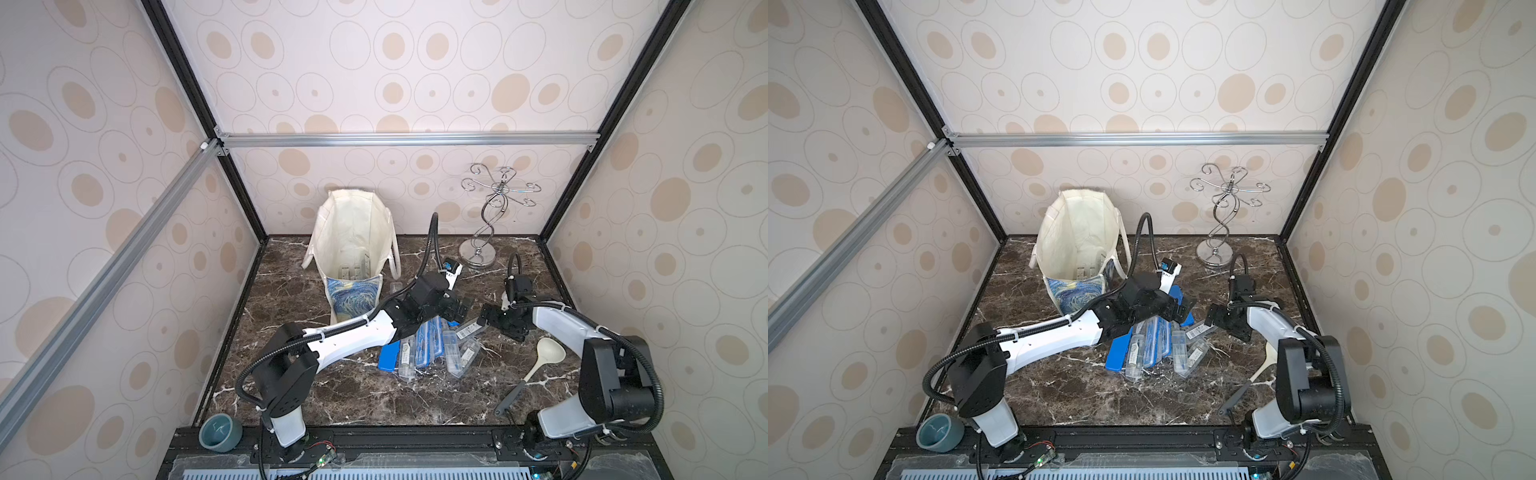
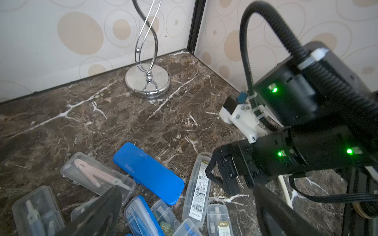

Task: Put the compass set into the canvas bag
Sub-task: Pick up the compass set at the center of the board.

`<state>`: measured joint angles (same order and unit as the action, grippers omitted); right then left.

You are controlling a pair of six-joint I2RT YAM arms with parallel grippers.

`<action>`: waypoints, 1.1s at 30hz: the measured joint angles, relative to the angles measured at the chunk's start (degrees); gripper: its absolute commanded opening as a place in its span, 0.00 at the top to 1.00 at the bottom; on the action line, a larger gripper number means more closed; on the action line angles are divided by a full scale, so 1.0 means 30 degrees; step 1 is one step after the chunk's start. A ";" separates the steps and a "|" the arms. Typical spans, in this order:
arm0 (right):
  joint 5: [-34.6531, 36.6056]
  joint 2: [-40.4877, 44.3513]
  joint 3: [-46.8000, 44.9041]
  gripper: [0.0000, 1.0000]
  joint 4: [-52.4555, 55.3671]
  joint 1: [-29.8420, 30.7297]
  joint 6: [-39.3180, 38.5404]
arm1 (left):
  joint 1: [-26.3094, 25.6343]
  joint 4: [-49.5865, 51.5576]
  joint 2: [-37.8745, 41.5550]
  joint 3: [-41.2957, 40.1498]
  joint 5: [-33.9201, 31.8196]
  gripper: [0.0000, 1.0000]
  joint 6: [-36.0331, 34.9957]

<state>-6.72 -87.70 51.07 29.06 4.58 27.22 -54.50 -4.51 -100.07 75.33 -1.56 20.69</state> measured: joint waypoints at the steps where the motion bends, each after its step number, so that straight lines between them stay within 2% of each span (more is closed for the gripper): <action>1: 0.0007 -0.0182 0.0087 0.06 0.0007 0.0087 0.0080 | 0.0000 0.0087 -0.0087 0.0015 -0.0022 0.00 0.0029; 11: 0.0138 -0.2324 0.1676 0.09 0.0080 0.1384 0.0350 | 0.0000 0.0153 -0.0189 0.0226 -0.0583 0.00 0.0240; 18: 0.1530 -0.3650 0.2973 0.18 0.0940 0.2317 0.0306 | 0.0000 -0.0036 -0.0182 -0.0313 -0.0918 0.00 0.0488; 20: 0.1865 -0.3963 0.3191 0.22 0.1180 0.2455 0.0270 | 0.0000 -0.0036 -0.0182 -0.0510 -0.0962 0.00 0.0532; 33: 0.1749 -0.5428 0.4634 0.28 0.1778 0.2543 0.0495 | 0.0000 -0.0051 -0.0182 -0.0605 -0.1078 0.00 0.0597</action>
<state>-1.48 -103.98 64.97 34.39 12.21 28.71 -54.50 -4.67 -100.62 73.52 -4.80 22.48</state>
